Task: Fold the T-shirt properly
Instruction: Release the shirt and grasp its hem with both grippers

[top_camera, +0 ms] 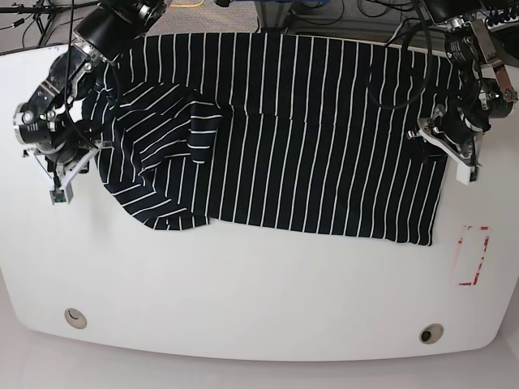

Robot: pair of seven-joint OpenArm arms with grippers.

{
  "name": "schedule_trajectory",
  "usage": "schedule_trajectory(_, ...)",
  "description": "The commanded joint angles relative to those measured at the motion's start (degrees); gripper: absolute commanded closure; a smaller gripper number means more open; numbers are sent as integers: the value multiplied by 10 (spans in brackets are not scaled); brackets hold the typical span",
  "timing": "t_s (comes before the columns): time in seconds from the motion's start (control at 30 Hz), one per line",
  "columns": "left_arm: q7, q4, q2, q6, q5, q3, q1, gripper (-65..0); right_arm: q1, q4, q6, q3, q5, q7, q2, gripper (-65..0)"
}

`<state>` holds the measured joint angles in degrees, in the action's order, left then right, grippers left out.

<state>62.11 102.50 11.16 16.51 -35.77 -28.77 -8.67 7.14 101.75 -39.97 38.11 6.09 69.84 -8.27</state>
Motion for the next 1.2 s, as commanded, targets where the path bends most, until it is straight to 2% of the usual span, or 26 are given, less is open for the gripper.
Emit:
schedule_trajectory(0.0, 0, 11, 8, 1, -4, -7, 32, -281, 37, -50, 0, -27, -22, -45, -27, -216)
schedule_trajectory(0.17, 23, 8, 11, 1, -3, -20, 70, -393, 78, -155, 0, -33, -51, -98, -37, -517)
schedule_trajectory(0.27, 32, 8, 11, 1, -3, -36, 95, -399, 97, -216, 0, -33, -54, -137, -44, -610)
schedule_trajectory(0.3, 36, 8, 11, 1, -3, -39, 101, -399, 103, -232, 0, -33, -55, -149, -45, -617)
schedule_trajectory(0.53, 61, 8, 21, 1, -4, -47, 141, -399, 141, -360, 0, -34, -54, -217, -64, -618)
schedule_trajectory(0.77, 61, 8, 22, 1, -3, -47, 143, -397, 153, -405, 0, -34, -54, -243, -62, -618)
schedule_trajectory(0.83, 61, 7, 22, 1, -3, -47, 143, -397, 153, -405, 0, -35, -54, -243, -50, -614)
schedule_trajectory(0.93, 59, 6, 22, 1, -3, -48, 143, -397, 153, -405, 0, -36, -58, -243, -38, -552)
schedule_trajectory(1.1, 58, 6, 22, 0, -2, -48, 145, -397, 153, -408, 0, -36, -58, -244, -30, -385)
schedule_trajectory(1.17, 58, 1, 22, 0, 1, -49, 157, -399, 151, -408, 0, -36, -59, -244, -24, -298)
